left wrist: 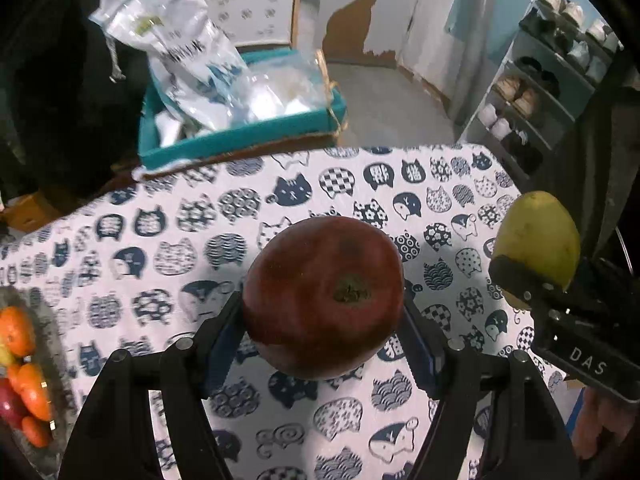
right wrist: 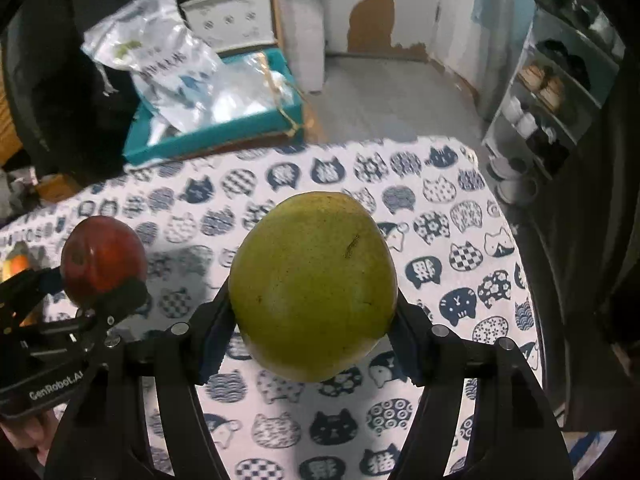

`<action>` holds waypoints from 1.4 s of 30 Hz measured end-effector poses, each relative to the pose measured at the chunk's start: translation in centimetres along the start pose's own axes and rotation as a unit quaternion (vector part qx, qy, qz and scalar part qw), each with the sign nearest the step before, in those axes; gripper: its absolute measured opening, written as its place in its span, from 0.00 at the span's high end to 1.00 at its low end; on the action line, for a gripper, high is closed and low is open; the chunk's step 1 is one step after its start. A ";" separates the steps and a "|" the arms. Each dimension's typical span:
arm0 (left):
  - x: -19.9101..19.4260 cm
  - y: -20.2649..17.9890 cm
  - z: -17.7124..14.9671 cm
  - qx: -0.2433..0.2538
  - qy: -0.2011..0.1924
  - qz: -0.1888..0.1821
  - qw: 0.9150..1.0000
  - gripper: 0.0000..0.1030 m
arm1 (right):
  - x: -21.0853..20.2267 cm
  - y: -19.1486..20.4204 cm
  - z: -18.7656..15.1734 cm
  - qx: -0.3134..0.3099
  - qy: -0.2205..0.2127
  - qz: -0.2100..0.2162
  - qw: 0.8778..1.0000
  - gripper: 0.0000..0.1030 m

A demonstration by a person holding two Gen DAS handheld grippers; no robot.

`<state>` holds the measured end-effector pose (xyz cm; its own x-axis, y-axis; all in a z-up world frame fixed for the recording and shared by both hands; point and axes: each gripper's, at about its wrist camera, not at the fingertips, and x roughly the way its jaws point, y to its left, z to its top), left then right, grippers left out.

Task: Organize fruits
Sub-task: 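Lift the red apple and yellow pear and carry them toward the glass bowl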

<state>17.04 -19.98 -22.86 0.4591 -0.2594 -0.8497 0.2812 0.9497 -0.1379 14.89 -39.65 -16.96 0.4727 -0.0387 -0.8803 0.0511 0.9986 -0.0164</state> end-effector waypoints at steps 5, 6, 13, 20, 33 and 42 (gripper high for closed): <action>-3.2 0.9 -0.4 -0.001 -0.025 0.008 1.000 0.28 | -2.7 2.0 0.0 -0.025 -0.019 0.007 0.999 0.33; -4.0 1.3 -0.5 -0.004 -0.030 0.008 1.000 0.28 | -3.3 2.3 0.0 -0.029 -0.024 0.009 0.999 0.33; -8.8 2.7 -1.4 -0.013 -0.067 0.011 0.998 0.28 | -7.0 4.5 -0.2 -0.039 -0.049 0.031 0.998 0.33; -13.5 4.8 -2.3 -0.019 -0.102 0.024 0.994 0.28 | -9.9 7.1 -0.5 -0.059 -0.070 0.045 0.995 0.33; -20.5 10.6 -4.3 -0.052 -0.147 0.054 0.986 0.28 | -13.7 12.7 0.1 -0.091 -0.104 0.085 0.987 0.33; -22.9 14.9 -6.0 -0.087 -0.160 0.085 0.980 0.28 | -13.9 17.4 -0.1 -0.122 -0.104 0.114 0.981 0.33</action>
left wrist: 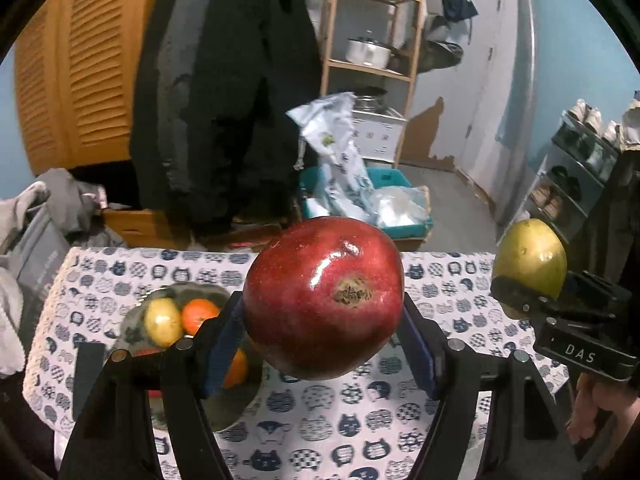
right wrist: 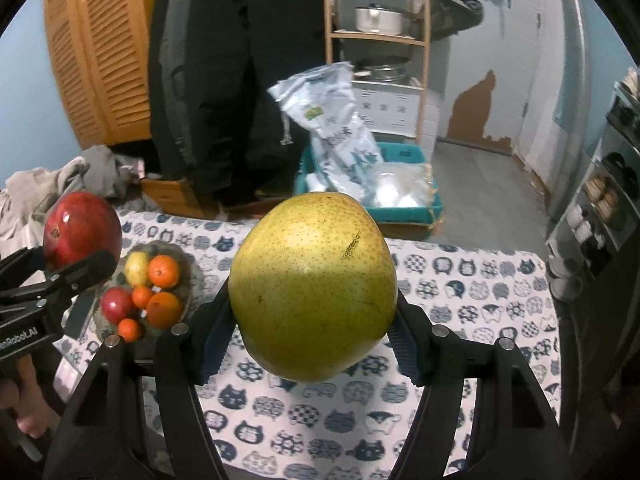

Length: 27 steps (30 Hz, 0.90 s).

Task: Organize fruits
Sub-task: 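Lift the red apple and yellow pear and carry them toward the glass bowl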

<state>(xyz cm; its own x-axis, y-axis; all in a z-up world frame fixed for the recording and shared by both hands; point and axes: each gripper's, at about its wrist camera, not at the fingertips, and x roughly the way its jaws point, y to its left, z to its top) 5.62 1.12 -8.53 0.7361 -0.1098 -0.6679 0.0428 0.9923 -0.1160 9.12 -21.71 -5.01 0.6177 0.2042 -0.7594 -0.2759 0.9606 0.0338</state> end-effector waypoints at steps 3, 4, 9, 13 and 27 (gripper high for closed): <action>-0.6 1.5 -0.4 -0.005 -0.004 0.016 1.000 0.28 | 0.5 1.8 0.4 -0.012 0.002 0.009 1.000 0.33; -0.7 2.0 -0.5 -0.007 -0.005 0.021 1.000 0.28 | 0.6 2.4 0.5 -0.016 0.002 0.012 1.000 0.33; -1.2 4.4 -0.7 -0.014 -0.012 0.042 0.999 0.28 | 1.5 5.0 1.2 -0.032 0.006 0.027 0.999 0.33; -1.9 6.4 -1.1 -0.022 -0.016 0.055 0.998 0.28 | 2.2 7.3 1.8 -0.046 0.008 0.038 0.998 0.33; -2.3 12.0 -2.2 -0.058 -0.012 0.091 0.994 0.28 | 5.3 14.3 2.8 -0.074 0.025 0.082 0.994 0.33</action>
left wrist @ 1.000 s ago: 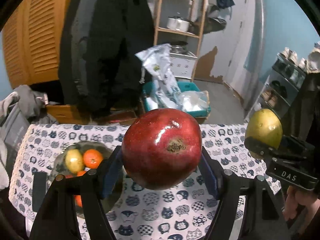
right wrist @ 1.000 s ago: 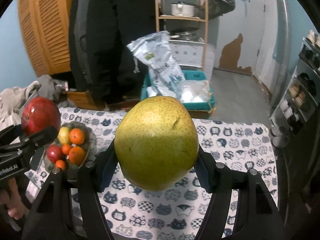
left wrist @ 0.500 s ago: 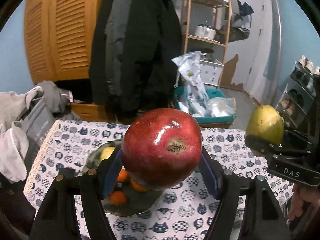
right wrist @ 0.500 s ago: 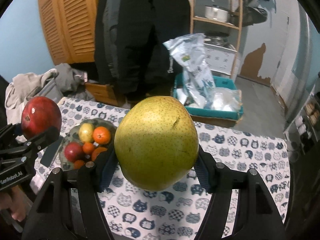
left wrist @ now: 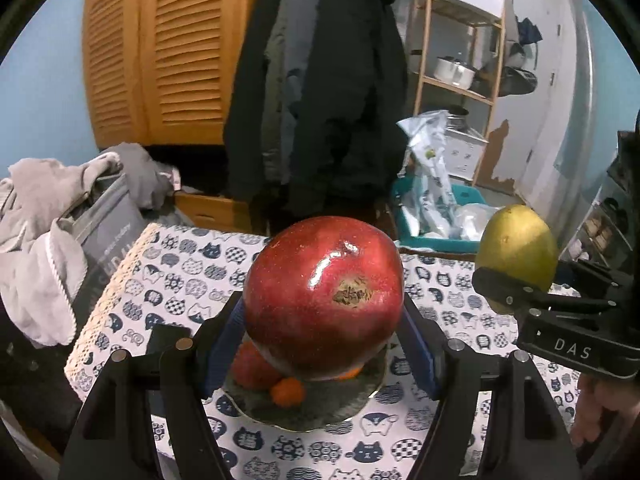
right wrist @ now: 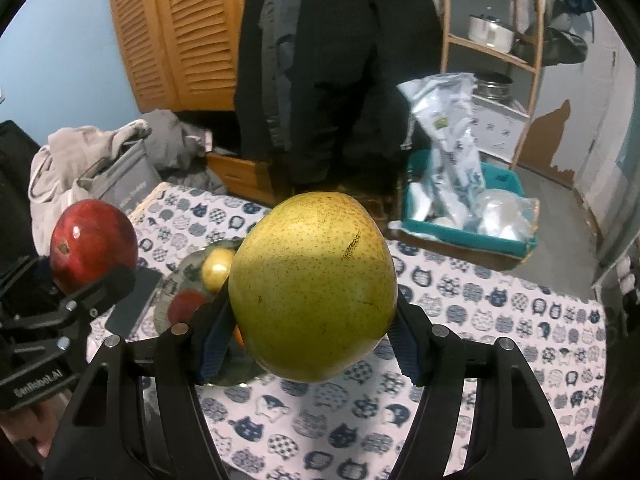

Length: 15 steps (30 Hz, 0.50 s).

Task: Organize fruits
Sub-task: 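Lift the red apple and yellow pear and carry them toward the glass bowl, then lower the apple and pear into the glass bowl and open both tools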

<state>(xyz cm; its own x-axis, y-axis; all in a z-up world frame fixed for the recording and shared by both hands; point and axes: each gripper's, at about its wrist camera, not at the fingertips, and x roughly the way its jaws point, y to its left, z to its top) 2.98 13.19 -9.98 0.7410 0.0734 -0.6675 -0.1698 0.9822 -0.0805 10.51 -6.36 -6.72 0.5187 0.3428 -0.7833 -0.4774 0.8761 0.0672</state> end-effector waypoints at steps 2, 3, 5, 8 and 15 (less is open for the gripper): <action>0.6 0.6 -0.2 -0.004 0.007 0.004 1.000 0.28 | 0.9 0.6 0.2 0.000 0.005 0.006 1.000 0.33; 1.0 1.0 -0.4 -0.005 0.011 0.009 1.000 0.28 | 1.5 1.0 0.3 -0.001 0.009 0.008 1.000 0.33; 2.2 1.6 -0.9 -0.005 0.023 0.020 1.000 0.28 | 2.5 1.4 0.4 0.001 0.016 0.012 1.000 0.33; 3.9 2.7 -1.5 -0.012 0.041 0.025 0.999 0.28 | 4.2 1.9 0.5 0.004 0.026 0.017 1.000 0.33; 7.6 4.6 -3.6 -0.038 0.090 0.018 0.995 0.28 | 8.3 2.2 0.0 0.020 0.057 0.027 0.998 0.33</action>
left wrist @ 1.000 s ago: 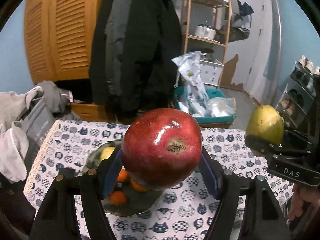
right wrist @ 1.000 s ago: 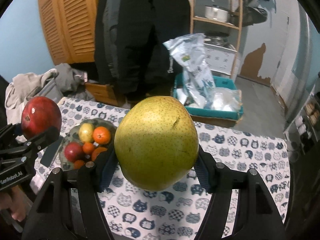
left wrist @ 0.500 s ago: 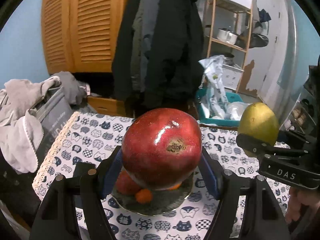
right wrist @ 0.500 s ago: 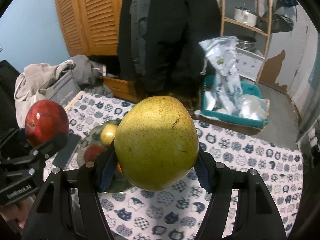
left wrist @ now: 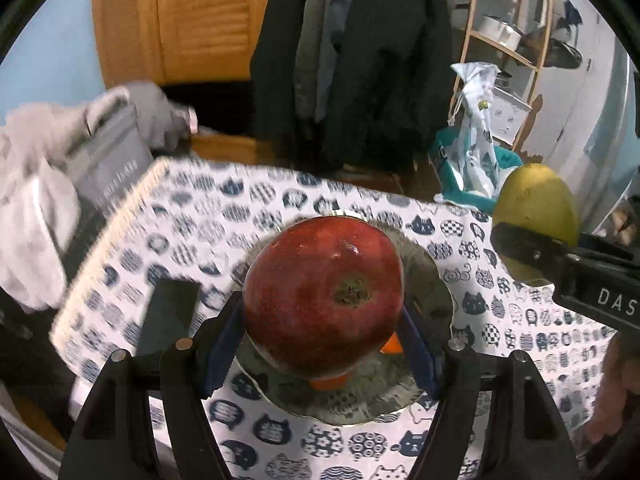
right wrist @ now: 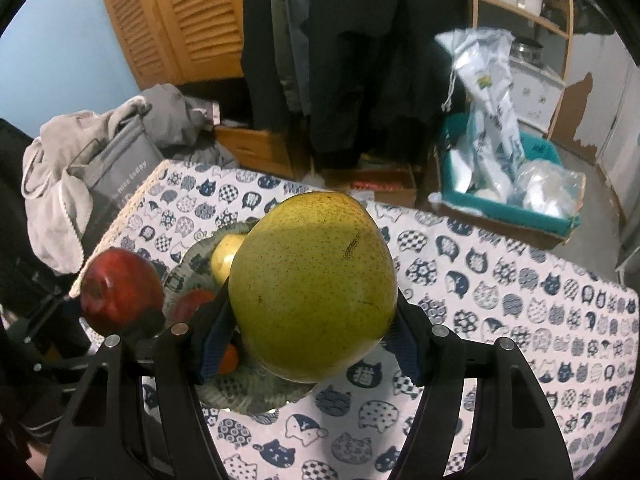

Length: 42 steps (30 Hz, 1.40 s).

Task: Organize fruits
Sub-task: 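Lower the apple and pear into the glass bowl and open both tools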

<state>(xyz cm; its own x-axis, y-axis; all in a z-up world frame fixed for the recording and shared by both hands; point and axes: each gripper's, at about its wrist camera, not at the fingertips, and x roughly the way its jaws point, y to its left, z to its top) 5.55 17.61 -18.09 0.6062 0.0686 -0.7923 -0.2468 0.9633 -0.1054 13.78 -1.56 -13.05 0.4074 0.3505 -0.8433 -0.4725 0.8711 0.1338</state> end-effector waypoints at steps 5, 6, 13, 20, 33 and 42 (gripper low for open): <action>3.0 0.4 -1.1 -0.008 0.042 -0.009 0.999 0.28 | 2.7 0.1 -0.5 0.002 0.026 0.004 1.000 0.33; 3.5 0.5 -1.4 -0.008 0.050 -0.009 0.999 0.28 | 3.2 0.1 -0.7 0.003 0.032 0.004 0.999 0.33; 6.3 0.6 -2.6 -0.012 0.094 -0.016 0.995 0.28 | 5.7 -0.5 -1.6 0.011 0.061 0.008 0.998 0.33; 7.3 0.2 -2.9 -0.004 0.120 -0.018 0.993 0.25 | 6.9 -0.7 -1.5 0.016 0.072 0.018 0.997 0.33; 4.6 1.5 -2.0 -0.022 0.101 -0.012 0.995 0.13 | 9.4 0.0 -1.5 0.016 0.104 0.049 0.993 0.32; 3.8 2.7 -1.4 -0.049 0.087 0.006 0.995 0.13 | 7.1 1.4 0.2 -0.006 0.070 0.067 0.995 0.28</action>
<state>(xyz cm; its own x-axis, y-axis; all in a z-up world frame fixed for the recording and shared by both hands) 6.13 20.11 -22.21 0.4646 0.0250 -0.8852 -0.3307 0.9322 -0.1473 16.22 2.20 -18.73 0.2275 0.4118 -0.8824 -0.5255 0.8148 0.2448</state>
